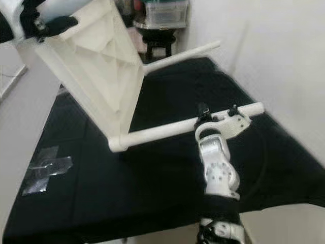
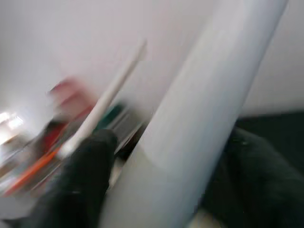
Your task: Building children table
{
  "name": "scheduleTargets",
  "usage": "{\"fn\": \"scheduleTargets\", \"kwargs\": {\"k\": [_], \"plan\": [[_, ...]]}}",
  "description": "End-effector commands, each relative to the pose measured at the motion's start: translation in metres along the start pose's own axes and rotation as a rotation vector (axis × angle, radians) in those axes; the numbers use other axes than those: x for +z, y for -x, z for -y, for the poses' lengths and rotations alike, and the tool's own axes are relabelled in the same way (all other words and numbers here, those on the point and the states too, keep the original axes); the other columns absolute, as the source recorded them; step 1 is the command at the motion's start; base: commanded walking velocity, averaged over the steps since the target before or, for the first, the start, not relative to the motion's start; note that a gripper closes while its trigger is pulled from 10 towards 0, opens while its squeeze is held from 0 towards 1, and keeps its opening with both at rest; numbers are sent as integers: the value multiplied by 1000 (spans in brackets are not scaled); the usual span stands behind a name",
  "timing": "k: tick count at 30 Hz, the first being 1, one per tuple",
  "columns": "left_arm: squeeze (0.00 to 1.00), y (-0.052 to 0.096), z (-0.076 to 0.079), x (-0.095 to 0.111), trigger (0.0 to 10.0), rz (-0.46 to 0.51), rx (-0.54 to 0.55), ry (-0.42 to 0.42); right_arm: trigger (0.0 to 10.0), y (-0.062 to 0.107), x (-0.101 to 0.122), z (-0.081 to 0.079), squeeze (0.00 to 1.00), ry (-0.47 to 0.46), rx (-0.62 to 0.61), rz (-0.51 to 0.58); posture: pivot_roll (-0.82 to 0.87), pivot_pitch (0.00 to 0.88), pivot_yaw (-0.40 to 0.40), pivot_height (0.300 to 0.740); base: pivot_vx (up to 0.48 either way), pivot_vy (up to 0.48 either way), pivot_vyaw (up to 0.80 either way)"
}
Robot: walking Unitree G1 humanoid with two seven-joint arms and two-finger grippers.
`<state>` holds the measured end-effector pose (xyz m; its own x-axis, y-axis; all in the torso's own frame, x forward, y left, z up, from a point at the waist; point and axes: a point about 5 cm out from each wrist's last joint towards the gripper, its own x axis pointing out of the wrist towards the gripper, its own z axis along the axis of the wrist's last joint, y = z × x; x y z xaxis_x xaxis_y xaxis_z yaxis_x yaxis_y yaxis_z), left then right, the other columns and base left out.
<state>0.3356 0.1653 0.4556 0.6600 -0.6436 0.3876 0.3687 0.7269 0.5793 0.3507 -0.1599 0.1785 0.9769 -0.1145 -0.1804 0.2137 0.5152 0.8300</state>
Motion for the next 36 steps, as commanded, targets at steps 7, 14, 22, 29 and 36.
{"fn": "scheduleTargets", "kwargs": {"k": [7,14,22,29,36], "plan": [[1000,-19,49,60,10000,363,-359,169,10000,-3,-62,98,0,335,-558,-349,-5,0,63,740,0,0,0],[1000,-15,59,52,10000,332,-478,175,10000,4,-53,123,1000,297,-670,-278,-8,0,43,740,0,0,0],[0,-3,69,48,10000,312,-555,216,10000,28,-59,132,1000,215,-698,-278,-14,0,4,740,0,0,0],[0,7,75,41,10000,304,-578,234,10000,76,-40,98,1000,-8,-239,-168,-57,0,12,740,0,0,0],[0,19,86,37,10000,317,-671,317,10000,109,-21,82,1000,-46,-67,-136,-112,0,44,740,0,0,0]]}}
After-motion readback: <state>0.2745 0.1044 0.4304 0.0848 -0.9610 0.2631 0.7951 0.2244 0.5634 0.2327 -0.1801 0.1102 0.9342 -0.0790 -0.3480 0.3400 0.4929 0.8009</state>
